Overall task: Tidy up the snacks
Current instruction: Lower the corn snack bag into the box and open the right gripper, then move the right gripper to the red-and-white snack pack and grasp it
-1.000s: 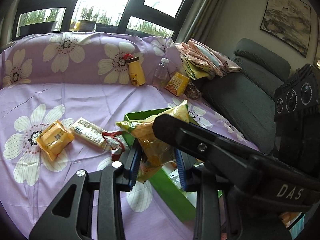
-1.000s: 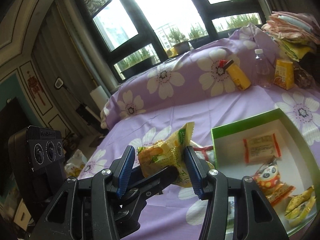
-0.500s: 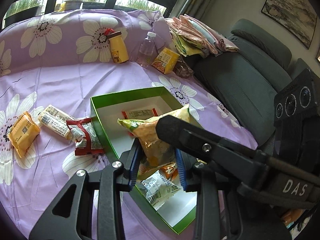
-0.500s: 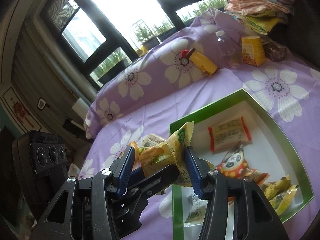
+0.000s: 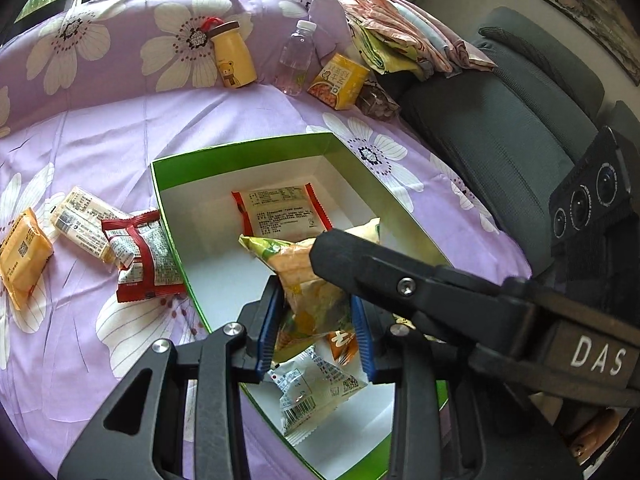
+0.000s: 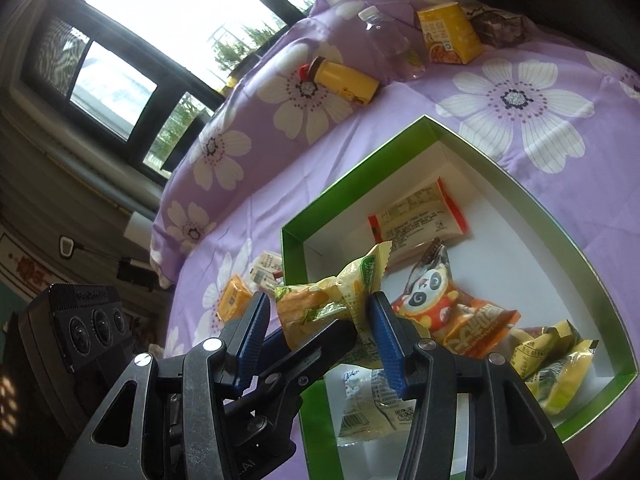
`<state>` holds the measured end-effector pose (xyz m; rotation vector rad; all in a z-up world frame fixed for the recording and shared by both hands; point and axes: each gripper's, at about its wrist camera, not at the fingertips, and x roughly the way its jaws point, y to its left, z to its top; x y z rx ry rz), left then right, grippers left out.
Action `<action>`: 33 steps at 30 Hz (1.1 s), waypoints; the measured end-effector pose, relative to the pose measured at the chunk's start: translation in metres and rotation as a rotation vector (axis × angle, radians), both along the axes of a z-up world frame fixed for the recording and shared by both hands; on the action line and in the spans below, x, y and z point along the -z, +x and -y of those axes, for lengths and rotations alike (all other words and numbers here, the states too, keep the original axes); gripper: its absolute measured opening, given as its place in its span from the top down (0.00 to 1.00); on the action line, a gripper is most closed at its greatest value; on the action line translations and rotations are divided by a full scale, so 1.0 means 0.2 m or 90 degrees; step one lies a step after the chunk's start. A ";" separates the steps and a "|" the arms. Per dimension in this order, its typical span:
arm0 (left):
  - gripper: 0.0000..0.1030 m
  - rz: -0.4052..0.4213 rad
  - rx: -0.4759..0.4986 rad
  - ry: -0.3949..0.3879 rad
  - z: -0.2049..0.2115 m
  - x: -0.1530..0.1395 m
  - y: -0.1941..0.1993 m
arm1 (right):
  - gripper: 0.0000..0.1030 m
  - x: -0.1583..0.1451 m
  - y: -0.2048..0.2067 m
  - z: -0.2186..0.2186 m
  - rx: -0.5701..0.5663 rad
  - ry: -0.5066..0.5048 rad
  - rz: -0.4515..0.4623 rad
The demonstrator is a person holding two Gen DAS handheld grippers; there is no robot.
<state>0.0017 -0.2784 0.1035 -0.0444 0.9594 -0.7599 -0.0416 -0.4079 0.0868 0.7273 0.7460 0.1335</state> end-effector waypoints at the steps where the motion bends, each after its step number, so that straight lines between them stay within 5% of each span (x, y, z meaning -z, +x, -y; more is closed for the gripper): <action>1: 0.68 -0.004 -0.001 0.002 0.01 0.01 0.01 | 0.47 0.01 0.01 0.01 0.003 0.004 -0.005; 12: 0.63 -0.012 -0.013 0.015 0.03 0.05 0.01 | 0.47 0.06 0.02 0.05 0.033 0.014 -0.038; 18: 0.44 0.013 -0.018 -0.019 -0.07 -0.03 -0.03 | 0.47 0.03 0.01 0.03 0.034 -0.008 -0.023; 27: 0.25 0.058 -0.112 -0.035 -0.47 -0.16 -0.09 | 0.46 -0.06 -0.02 -0.05 0.053 -0.072 0.000; 33: 0.15 0.061 -0.207 -0.008 -0.84 -0.13 -0.09 | 0.44 -0.10 0.00 -0.20 0.012 -0.138 0.001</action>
